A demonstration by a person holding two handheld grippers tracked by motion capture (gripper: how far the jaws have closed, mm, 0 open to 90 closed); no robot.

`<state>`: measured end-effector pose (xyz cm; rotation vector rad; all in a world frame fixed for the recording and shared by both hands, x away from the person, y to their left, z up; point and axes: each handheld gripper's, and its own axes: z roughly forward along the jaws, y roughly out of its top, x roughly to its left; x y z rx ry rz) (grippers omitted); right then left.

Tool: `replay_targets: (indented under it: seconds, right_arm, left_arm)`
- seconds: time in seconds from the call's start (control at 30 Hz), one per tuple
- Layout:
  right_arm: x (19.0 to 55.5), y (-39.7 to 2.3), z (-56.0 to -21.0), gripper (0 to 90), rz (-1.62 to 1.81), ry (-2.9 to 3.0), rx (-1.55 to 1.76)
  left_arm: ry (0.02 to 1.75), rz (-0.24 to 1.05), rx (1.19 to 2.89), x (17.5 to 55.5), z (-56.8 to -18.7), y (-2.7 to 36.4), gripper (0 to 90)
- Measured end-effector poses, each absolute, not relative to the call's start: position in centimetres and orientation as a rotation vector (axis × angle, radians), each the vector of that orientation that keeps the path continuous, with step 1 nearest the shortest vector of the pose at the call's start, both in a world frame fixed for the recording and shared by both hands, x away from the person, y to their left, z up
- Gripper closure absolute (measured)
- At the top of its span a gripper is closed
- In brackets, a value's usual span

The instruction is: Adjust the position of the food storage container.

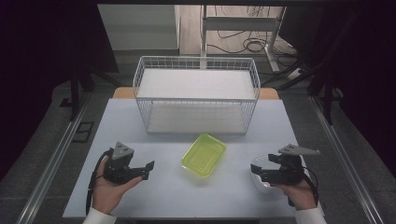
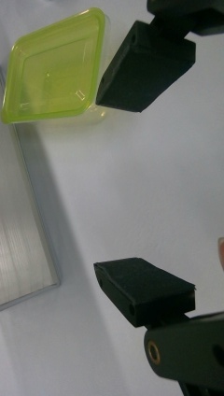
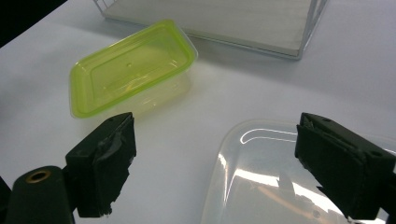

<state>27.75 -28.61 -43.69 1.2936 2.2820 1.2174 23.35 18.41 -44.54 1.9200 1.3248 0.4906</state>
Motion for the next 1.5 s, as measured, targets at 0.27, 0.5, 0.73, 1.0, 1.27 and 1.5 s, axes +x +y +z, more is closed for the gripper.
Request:
replay_targets:
  seconds: [0.27, 0.5, 0.73, 1.0, 1.27, 1.5]
  right_arm:
    - [28.1, -28.1, -43.6, 14.5, 1.212, 2.308, 1.266]
    - [28.4, -28.7, -40.8, 19.4, 1.184, 2.304, 1.249]
    - [28.9, -29.5, -39.5, 24.6, 1.238, 2.282, 1.291]
    - [29.6, -25.9, -42.0, 26.8, 1.202, 2.396, 1.263]
    - [29.1, -22.6, -42.9, 31.4, 1.187, 2.501, 1.189]
    - [28.9, -21.2, -43.5, 38.7, 1.146, 2.569, 1.162]
  left_arm:
    - [1.331, 0.478, 1.915, 23.2, -44.8, 18.6, 18.0]
    - [1.348, 0.48, 1.902, 22.1, -44.8, 19.4, 19.0]
    - [1.337, 0.464, 1.899, 22.2, -44.7, 18.9, 19.2]
    - [1.328, 0.451, 1.93, 22.6, -45.3, 18.1, 19.2]
    - [1.318, 0.412, 1.9, 22.4, -45.1, 18.2, 18.9]
    - [1.326, 0.415, 1.906, 22.4, -45.4, 18.4, 18.3]
